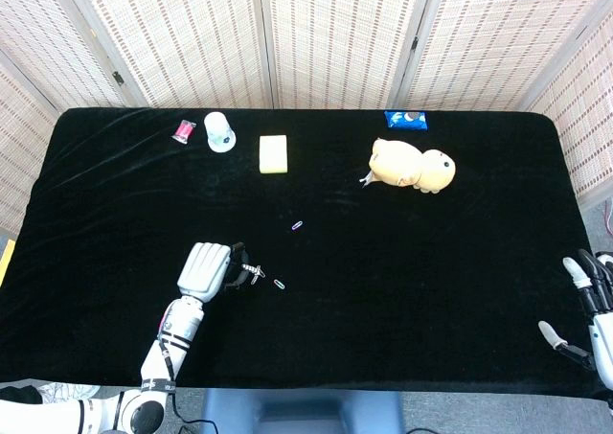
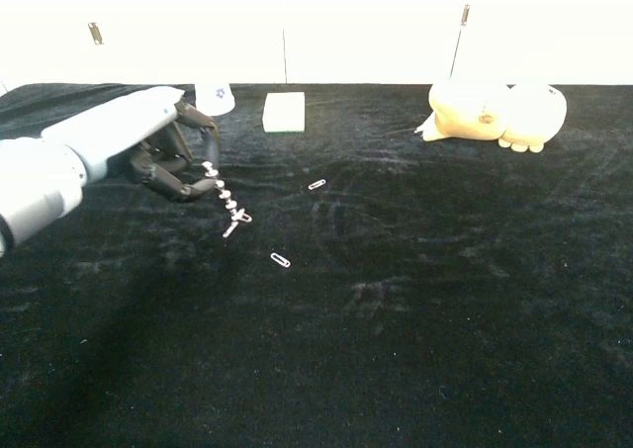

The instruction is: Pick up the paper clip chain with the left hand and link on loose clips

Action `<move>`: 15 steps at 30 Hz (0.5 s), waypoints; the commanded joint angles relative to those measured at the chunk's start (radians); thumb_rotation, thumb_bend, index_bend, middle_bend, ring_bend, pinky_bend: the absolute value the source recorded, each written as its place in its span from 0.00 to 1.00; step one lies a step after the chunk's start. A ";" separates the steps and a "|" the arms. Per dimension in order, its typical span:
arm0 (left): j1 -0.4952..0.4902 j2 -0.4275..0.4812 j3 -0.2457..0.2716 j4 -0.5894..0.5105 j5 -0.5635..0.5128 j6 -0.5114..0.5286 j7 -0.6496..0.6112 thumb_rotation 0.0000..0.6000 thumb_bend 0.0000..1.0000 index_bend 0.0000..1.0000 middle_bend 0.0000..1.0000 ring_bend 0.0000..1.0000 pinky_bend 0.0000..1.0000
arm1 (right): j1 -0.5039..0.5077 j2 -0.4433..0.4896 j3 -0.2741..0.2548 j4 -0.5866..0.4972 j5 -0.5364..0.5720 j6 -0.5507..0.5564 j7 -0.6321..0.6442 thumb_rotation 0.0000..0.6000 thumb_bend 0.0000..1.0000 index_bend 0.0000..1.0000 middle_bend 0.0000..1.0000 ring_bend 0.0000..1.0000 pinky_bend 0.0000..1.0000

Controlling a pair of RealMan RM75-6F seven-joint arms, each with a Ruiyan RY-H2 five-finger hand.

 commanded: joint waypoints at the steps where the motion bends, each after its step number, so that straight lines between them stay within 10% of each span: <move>1: -0.009 -0.014 0.004 0.010 -0.007 -0.011 0.002 1.00 0.66 0.76 1.00 1.00 1.00 | -0.016 0.004 -0.007 0.018 -0.029 0.042 0.041 1.00 0.23 0.00 0.00 0.00 0.00; 15: -0.057 -0.094 0.020 0.074 -0.020 -0.055 0.025 1.00 0.66 0.76 1.00 1.00 1.00 | -0.083 -0.038 -0.012 0.088 -0.062 0.174 0.095 1.00 0.23 0.00 0.00 0.00 0.00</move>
